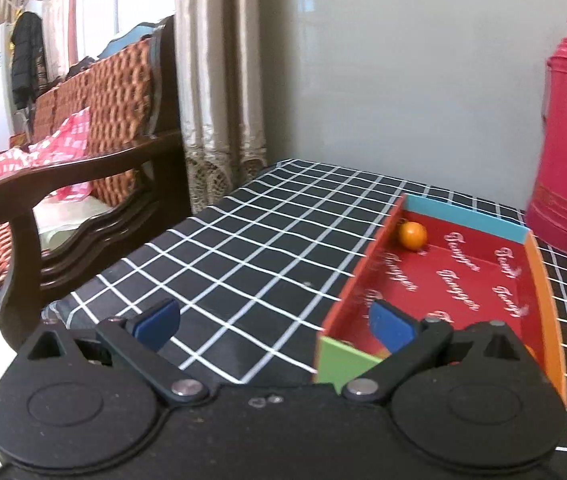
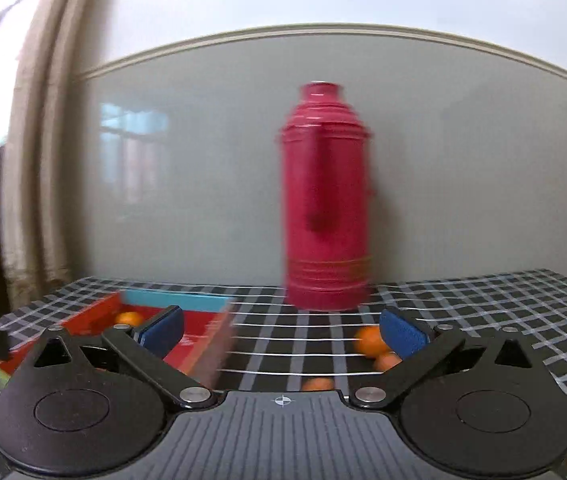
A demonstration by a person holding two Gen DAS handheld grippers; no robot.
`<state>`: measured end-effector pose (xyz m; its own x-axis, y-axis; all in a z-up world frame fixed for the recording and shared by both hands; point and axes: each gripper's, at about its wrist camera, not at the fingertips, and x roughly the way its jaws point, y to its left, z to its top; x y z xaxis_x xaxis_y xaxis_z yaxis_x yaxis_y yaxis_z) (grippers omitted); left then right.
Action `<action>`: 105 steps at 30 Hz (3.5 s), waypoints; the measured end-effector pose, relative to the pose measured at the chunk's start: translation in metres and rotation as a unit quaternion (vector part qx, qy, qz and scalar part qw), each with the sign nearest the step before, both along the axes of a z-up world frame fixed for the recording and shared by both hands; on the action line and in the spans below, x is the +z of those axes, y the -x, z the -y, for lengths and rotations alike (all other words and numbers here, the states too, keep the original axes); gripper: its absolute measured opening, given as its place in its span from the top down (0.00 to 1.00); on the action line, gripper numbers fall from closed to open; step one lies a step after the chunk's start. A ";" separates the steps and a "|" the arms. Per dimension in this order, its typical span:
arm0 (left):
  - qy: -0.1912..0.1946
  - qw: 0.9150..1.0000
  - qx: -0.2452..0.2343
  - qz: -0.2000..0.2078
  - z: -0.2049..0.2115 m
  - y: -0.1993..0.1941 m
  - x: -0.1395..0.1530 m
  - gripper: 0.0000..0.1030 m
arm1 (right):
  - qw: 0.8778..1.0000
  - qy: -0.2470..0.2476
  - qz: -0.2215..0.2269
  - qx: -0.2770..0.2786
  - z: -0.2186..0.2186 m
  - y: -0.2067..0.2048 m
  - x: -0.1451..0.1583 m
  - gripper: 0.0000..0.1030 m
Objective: Organize fruits
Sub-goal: 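Release the large orange into the box and pull the right gripper back, then lower the left gripper onto a kumquat and grasp it, then carry the kumquat with the left gripper into the box and release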
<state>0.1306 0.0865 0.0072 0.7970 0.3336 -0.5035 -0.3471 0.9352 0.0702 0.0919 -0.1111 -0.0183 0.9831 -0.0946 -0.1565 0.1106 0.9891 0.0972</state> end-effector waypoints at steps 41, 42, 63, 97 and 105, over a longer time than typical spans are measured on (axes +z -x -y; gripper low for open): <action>-0.084 0.945 -0.317 -0.007 0.224 -0.027 -0.056 0.38 | 0.971 -0.007 -0.037 -0.237 0.133 0.045 -0.001 0.00; -0.083 0.943 -0.321 -0.010 0.226 -0.031 -0.057 0.38 | 0.971 -0.009 -0.038 -0.237 0.134 0.045 -0.001 0.00; -0.095 0.937 -0.335 0.018 0.231 -0.035 -0.058 0.86 | 0.974 -0.044 -0.045 -0.219 0.138 0.041 -0.001 0.00; -0.023 0.996 -0.061 -0.055 0.068 -0.066 -0.031 0.74 | 0.983 -0.057 -0.052 -0.167 0.098 0.018 0.001 0.00; -0.020 0.998 -0.061 -0.015 0.056 -0.040 -0.011 0.32 | 0.984 -0.064 -0.054 -0.155 0.092 0.015 0.002 0.00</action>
<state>0.1703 0.0309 -0.0039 0.8175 0.2550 -0.5164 -0.2277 0.9667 0.1169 0.0773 -0.2030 -0.0164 0.8876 -0.3595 -0.2880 0.4210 0.8869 0.1901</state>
